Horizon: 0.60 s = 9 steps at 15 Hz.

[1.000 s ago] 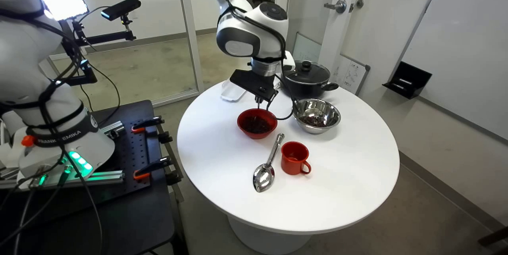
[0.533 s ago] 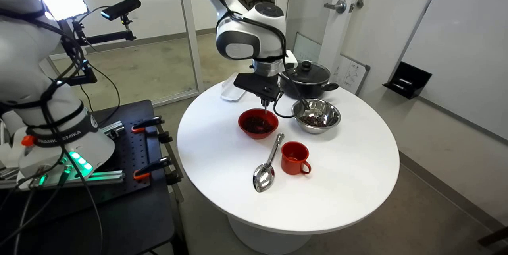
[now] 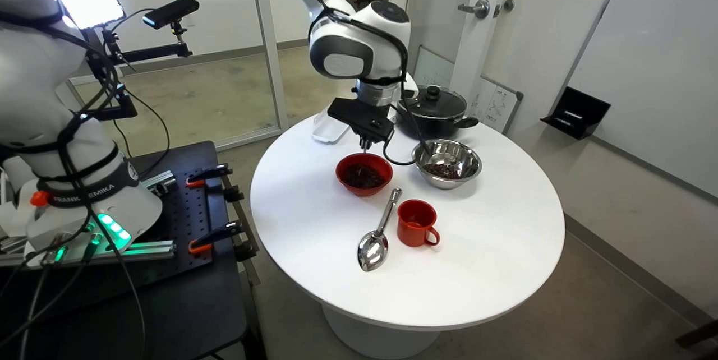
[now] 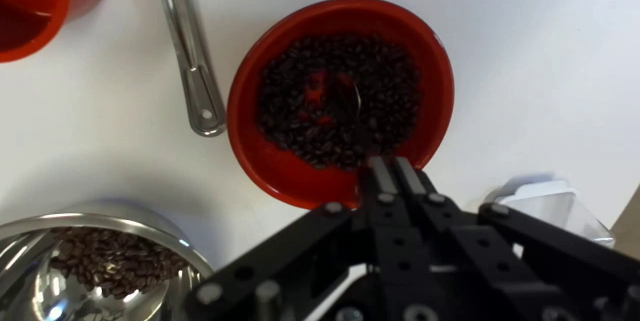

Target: Use the spoon to mix the content in the red bowl

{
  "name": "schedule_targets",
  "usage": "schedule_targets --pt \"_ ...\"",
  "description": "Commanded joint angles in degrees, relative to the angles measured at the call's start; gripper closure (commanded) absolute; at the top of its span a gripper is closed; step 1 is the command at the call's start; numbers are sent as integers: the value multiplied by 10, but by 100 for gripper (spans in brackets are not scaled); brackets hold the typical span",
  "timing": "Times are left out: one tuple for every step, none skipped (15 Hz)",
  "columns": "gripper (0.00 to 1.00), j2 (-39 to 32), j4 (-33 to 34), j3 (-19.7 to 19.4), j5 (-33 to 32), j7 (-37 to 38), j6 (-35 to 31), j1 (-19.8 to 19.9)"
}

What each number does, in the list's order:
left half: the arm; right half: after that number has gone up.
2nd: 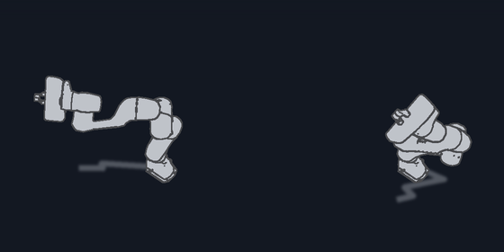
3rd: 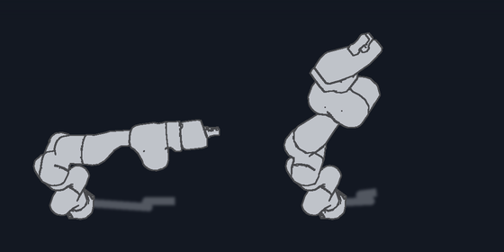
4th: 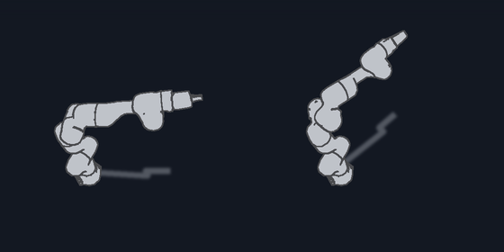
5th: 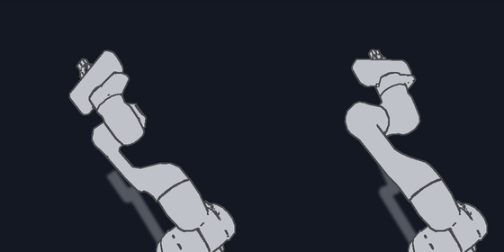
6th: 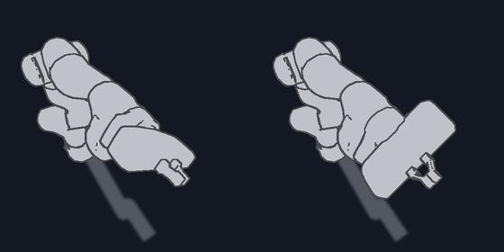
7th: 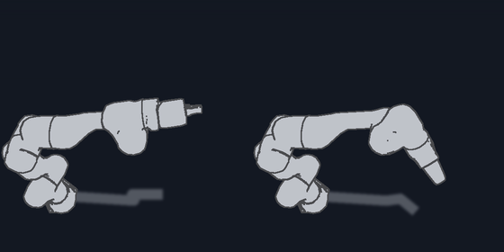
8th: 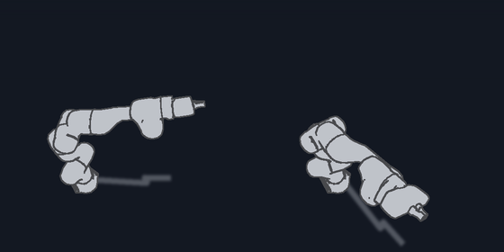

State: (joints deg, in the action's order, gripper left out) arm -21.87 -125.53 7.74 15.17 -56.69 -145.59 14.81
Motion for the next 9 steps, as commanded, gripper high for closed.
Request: schedule_targets --pt "99 3 15 -10 7 19 74 -6" --pt "99 3 17 -11 10 20 87 -7" --pt "99 3 19 -12 11 22 98 -7" --pt "99 3 18 -16 8 28 99 -11" --pt "99 4 13 -22 -3 33 83 -17" --pt "99 4 11 -24 -6 34 77 -19" --pt "99 6 7 -29 -13 37 57 -24" --pt "99 7 4 -31 -17 37 45 -26" --pt "99 9 0 -34 -22 36 26 -30"
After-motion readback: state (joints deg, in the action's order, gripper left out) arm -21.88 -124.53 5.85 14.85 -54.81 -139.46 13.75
